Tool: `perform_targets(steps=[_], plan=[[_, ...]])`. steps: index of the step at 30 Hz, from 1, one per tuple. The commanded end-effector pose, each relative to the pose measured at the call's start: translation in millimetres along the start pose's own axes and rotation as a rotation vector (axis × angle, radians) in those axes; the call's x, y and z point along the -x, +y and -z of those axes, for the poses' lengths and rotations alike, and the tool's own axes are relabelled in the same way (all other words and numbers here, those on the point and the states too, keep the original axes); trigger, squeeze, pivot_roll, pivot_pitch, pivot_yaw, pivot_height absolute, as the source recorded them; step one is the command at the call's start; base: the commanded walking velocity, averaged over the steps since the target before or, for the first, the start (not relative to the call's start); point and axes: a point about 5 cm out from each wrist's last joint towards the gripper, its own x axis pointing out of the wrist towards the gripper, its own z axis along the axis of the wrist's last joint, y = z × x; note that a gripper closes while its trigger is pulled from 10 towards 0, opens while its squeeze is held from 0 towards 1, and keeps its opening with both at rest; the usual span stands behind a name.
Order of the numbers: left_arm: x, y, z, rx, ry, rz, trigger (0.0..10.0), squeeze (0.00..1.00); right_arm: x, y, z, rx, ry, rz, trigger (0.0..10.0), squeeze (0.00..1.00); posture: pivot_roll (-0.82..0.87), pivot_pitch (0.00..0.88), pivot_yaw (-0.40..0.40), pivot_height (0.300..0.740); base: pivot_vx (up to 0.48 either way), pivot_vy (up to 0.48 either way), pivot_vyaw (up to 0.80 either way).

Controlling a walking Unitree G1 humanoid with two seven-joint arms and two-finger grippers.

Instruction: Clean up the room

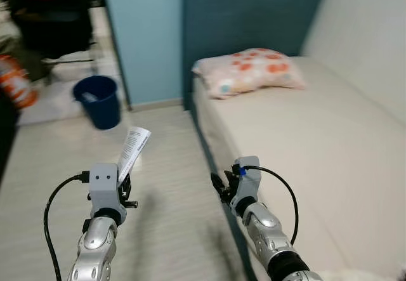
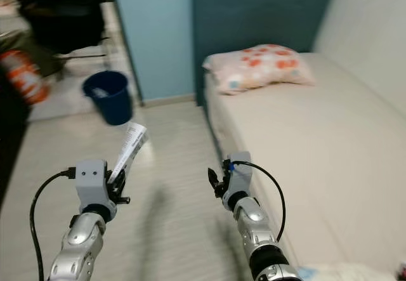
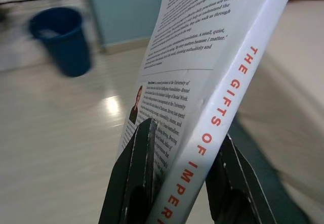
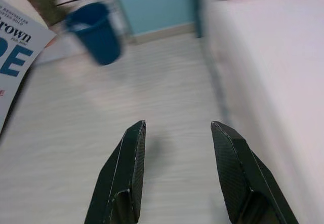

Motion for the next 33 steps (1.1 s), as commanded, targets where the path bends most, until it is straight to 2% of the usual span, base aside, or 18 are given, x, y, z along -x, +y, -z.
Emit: perform_targets(steps=[1,23,33], plan=[[-0.7,-0.1,0.8,-0.029,-0.005,0.021,10.0,0.00,3.0,-0.1,8.5,-0.019,0.034,0.012,10.0,0.00,0.04,0.103,-0.027,0.740,0.000,0.000,-0.80],[-3.9,2.9,1.5,-0.064,-0.004,0.041,10.0,0.00,3.7,-3.2,11.8,-0.026,0.069,0.027,10.0,0.00,0.03,0.086,-0.028,0.740,0.000,0.000,-0.80],[-7.2,-3.4,2.4,-0.061,0.002,0.074,10.0,0.00,5.6,-6.3,13.4,-0.031,0.078,0.045,10.0,0.00,0.02,0.091,-0.025,0.740,0.000,0.000,-0.80]])
